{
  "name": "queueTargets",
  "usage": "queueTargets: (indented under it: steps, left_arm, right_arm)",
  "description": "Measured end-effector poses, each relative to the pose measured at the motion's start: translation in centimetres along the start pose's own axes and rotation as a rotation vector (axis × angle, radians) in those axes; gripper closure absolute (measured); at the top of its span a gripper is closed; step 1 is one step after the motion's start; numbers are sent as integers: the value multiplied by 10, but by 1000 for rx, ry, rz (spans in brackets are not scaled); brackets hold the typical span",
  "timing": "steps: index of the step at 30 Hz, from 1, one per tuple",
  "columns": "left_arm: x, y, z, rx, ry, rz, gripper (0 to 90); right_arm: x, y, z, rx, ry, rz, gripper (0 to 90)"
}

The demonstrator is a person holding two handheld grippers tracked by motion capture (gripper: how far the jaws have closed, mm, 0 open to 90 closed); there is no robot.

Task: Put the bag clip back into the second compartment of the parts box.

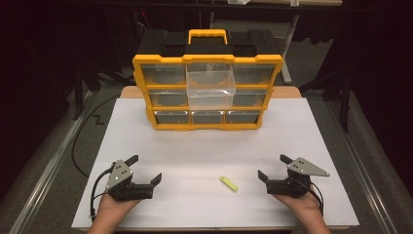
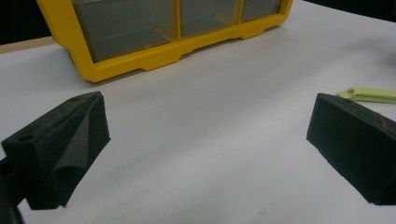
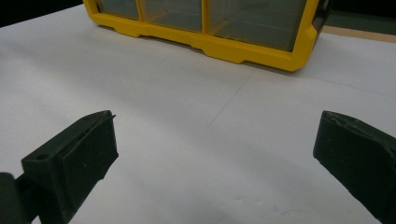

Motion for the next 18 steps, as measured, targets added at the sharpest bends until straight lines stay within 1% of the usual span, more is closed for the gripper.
queueTargets:
  steps: [5,8,18]
  left_arm:
    - [1,0,0,-5,-9,-12,3]
    - [1,1,0,-8,-12,-13,3]
    - [2,3,1,-30,-28,-31,3]
  right_arm:
    - [2,1,0,1,2,-4,1]
    - [2,1,0,0,4,-8,1]
    - [6,5,-2,-6,4,-16,1]
Point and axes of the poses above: each handheld gripper's, and its own axes: z roughly forward along the jaws, y roughly out of its top, x roughly to its left, the point moved 4 cm from there along z, roughly forward along the jaws, and after that the axes turned 4 degrees about x, right-handed, at the moved point
